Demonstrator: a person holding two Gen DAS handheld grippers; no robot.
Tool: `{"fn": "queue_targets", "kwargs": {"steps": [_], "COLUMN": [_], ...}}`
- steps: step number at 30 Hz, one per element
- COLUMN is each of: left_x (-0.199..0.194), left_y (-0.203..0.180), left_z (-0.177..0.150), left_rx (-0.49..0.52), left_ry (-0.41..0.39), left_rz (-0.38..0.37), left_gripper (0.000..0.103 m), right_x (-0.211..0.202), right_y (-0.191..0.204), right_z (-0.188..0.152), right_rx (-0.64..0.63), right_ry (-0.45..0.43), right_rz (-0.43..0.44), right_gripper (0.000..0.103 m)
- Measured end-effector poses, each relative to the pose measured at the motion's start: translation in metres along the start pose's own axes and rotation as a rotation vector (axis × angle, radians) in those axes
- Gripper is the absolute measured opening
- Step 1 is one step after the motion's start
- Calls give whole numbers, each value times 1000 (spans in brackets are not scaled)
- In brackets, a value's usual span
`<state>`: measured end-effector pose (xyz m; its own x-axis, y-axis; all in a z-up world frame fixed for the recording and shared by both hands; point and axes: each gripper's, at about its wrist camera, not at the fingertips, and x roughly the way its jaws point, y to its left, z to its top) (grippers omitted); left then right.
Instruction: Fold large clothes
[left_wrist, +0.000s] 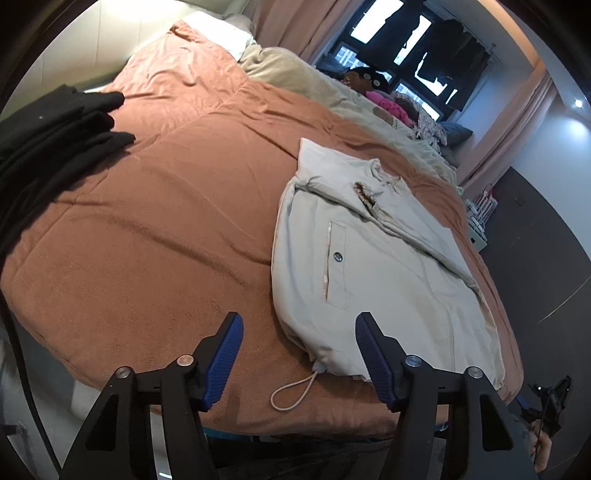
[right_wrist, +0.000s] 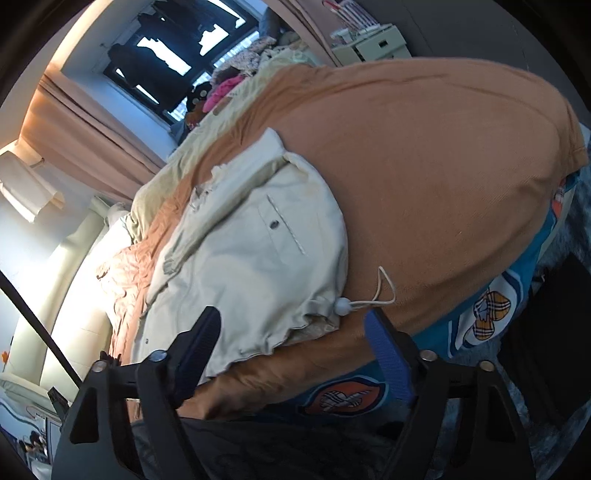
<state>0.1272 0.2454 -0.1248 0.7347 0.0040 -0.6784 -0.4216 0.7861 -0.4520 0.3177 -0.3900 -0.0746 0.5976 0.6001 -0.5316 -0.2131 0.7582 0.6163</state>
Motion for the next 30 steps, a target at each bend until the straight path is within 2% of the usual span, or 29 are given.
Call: {"fn": "queue_targets", "kwargs": {"steps": [2,4,13,22,25,28,30], "left_x": [10,20,78,126,130,127,121], "left_y": [1,2,6,16,23,30,30], "left_z": [1,3,15,29,31,24,15], "left_rx": [-4,-5,-22,-54,-96,-172,-182], "left_ry": [17,33,115,179,177,201,223], "left_rz": [2,-2,6,6,-30,-125,-182], "left_gripper": [55,53,53,52,52,50,50], "right_x": [11,24,89,141,150,153,152], "right_y": [-1,1,-5,-19,-27,-36,-37], "right_z": [7,19,66,89,94,92,86], "right_rx": [-13,-21,-10,44,77,151,155], "right_ry": [12,21,80,163,181,220,246], "right_rz": [2,-8,-66,-4,43,137,190], "right_gripper": [71,70,70,58,56,56,56]}}
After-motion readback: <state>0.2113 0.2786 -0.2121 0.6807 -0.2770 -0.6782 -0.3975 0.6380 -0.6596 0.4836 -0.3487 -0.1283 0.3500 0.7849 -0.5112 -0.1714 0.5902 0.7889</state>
